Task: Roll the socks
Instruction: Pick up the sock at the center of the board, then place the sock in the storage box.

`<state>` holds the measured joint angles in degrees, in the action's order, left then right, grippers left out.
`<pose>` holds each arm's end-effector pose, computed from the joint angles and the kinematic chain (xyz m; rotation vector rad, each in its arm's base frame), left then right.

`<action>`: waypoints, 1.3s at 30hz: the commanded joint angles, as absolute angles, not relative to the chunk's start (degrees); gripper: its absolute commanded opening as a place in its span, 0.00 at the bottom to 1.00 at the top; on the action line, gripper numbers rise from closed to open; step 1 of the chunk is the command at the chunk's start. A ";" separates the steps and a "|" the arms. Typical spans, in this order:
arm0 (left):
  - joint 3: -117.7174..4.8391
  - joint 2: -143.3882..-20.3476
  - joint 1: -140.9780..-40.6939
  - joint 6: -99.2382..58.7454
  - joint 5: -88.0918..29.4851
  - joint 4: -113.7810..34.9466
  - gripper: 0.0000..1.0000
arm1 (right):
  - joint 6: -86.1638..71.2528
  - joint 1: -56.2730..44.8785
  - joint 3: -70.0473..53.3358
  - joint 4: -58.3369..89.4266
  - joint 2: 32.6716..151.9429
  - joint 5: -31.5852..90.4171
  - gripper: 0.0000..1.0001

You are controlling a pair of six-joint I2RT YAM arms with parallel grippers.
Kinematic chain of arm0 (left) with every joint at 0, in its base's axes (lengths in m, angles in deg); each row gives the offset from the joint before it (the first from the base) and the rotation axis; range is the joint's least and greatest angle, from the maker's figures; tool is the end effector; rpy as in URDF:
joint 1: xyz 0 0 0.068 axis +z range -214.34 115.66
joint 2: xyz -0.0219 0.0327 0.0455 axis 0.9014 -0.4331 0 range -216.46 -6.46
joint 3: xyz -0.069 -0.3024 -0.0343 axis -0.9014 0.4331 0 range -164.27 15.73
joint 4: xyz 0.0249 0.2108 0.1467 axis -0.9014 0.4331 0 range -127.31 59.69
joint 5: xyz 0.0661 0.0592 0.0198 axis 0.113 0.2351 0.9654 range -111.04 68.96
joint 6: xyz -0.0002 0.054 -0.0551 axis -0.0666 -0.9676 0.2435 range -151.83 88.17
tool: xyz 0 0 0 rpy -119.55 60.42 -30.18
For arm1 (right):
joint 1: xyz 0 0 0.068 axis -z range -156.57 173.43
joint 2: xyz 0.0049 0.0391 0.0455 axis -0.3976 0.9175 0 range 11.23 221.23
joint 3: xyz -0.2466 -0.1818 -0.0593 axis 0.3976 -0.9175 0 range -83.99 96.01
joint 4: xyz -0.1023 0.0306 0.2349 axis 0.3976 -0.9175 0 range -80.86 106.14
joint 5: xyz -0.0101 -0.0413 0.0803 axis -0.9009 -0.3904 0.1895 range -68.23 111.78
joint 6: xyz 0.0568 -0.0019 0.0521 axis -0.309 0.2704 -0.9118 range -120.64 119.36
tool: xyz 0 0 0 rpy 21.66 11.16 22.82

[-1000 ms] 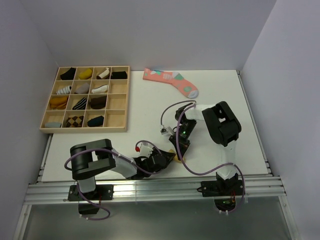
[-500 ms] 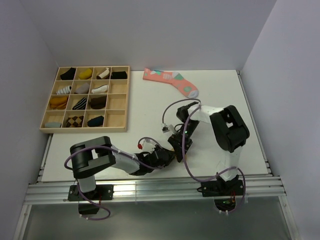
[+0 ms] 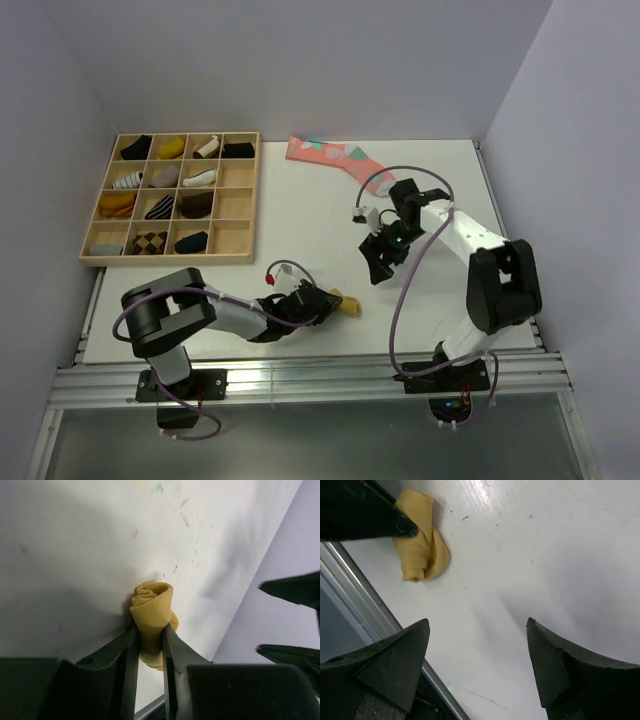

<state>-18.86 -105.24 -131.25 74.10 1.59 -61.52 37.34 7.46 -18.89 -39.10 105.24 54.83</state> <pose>0.1521 -0.2924 0.1367 -1.0461 2.2600 -1.1234 0.2734 0.1155 0.2247 -1.3203 2.4996 0.7958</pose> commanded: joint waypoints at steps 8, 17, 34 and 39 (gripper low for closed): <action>-16.78 -94.36 -120.77 46.52 -5.65 -59.29 0.00 | 34.08 9.63 -20.36 -33.43 91.65 48.85 0.86; -17.57 -82.67 -106.71 36.75 -15.14 -56.31 0.00 | 33.81 10.16 -20.71 -32.11 90.24 46.74 0.86; -48.68 -100.64 -73.85 25.92 -27.45 -51.73 0.00 | 31.79 10.51 -19.30 -29.21 92.08 42.17 0.86; -57.82 -111.12 -69.18 24.60 -30.09 -56.02 0.00 | 31.18 10.95 -19.56 -27.37 92.26 40.33 0.86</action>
